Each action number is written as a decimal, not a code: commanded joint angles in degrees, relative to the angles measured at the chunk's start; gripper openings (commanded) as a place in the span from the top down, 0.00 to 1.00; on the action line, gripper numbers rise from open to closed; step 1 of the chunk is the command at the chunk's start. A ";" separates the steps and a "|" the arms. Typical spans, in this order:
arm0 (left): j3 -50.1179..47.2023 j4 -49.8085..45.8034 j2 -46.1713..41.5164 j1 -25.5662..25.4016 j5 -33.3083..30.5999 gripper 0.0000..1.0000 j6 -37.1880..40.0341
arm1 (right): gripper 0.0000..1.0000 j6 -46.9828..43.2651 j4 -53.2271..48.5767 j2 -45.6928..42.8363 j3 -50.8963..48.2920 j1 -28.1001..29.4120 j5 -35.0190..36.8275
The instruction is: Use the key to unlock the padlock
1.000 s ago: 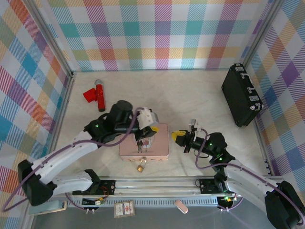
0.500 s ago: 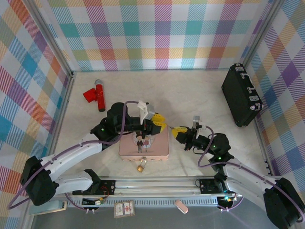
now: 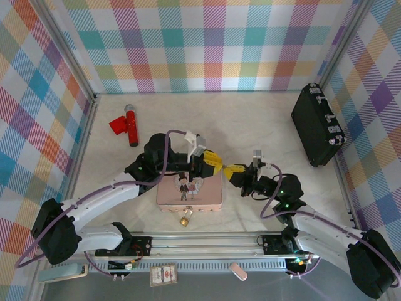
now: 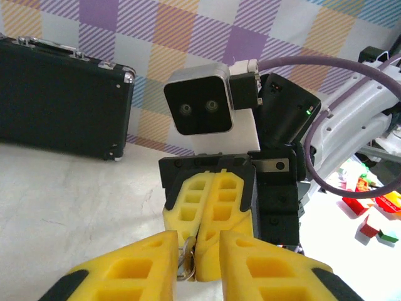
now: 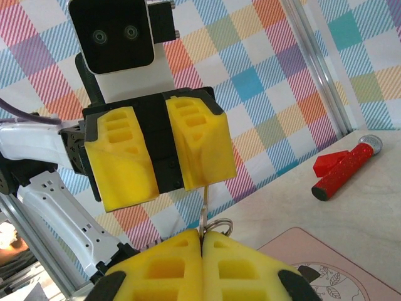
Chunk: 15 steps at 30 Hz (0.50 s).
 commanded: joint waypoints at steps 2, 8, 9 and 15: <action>1.67 2.01 0.94 0.14 3.94 0.82 -1.14 | 1.00 0.45 4.59 0.97 2.05 0.51 0.55; 2.15 1.57 1.48 0.17 4.99 0.82 -1.01 | 1.00 0.13 4.68 1.22 2.23 0.61 1.59; 2.20 1.55 1.71 0.13 5.53 0.81 -1.14 | 1.00 0.06 4.68 1.17 2.22 0.69 1.76; 2.47 0.78 2.10 0.15 6.07 0.73 -1.14 | 1.00 0.27 4.78 0.89 2.33 0.69 2.38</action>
